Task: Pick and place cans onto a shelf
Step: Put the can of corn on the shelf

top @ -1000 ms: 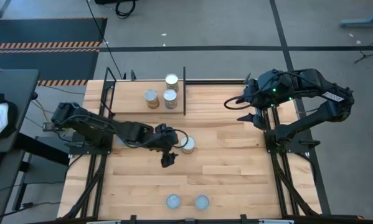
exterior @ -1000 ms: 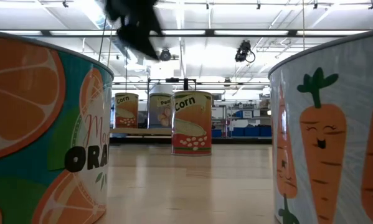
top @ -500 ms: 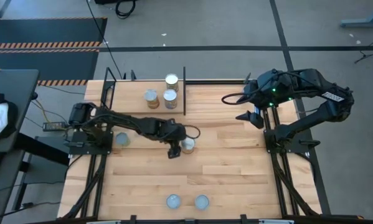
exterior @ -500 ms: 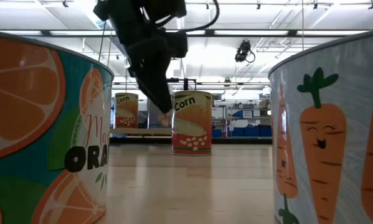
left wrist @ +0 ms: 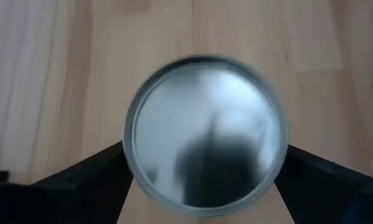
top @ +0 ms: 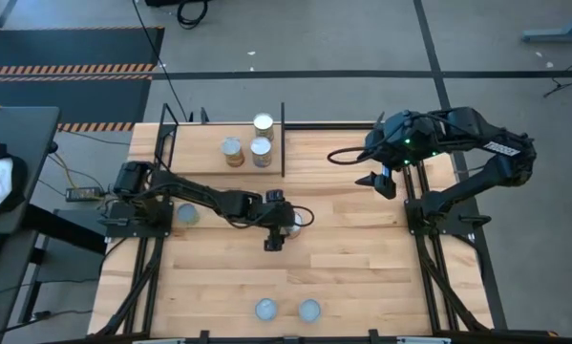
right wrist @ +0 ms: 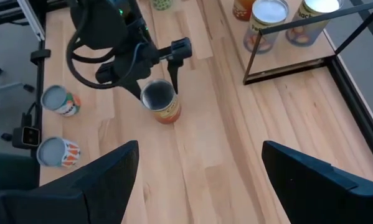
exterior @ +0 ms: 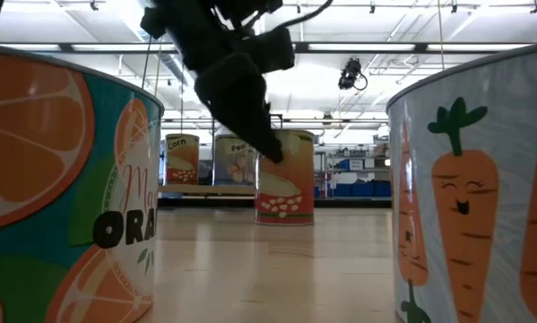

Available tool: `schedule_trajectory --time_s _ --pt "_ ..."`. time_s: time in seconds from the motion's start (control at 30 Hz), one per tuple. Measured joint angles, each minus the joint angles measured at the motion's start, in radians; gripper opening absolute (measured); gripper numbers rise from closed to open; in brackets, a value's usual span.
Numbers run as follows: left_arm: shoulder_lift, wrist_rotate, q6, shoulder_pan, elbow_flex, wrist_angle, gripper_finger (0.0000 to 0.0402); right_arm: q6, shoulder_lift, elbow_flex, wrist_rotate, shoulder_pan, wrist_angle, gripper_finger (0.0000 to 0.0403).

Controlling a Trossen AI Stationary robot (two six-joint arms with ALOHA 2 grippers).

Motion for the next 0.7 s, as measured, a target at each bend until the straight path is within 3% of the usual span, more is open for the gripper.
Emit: schedule_trajectory --time_s 0.2,0.37,0.6,0.7 --pt "0.031 0.005 0.035 -0.013 0.000 0.107 0.0357 -0.060 0.039 -0.002 -0.026 0.002 -0.007 0.0348" --pt "0.032 0.007 0.084 -0.018 0.000 0.166 0.0357 -0.089 0.067 -0.091 -0.033 0.020 0.015 0.0348" --pt "0.049 0.009 0.079 -0.021 0.000 0.241 0.0357 -0.013 0.075 -0.249 -0.061 0.066 0.049 0.0348" --pt "0.069 0.063 0.065 -0.019 0.001 0.266 0.0357 0.030 0.074 -0.277 -0.061 0.086 0.059 0.0348"
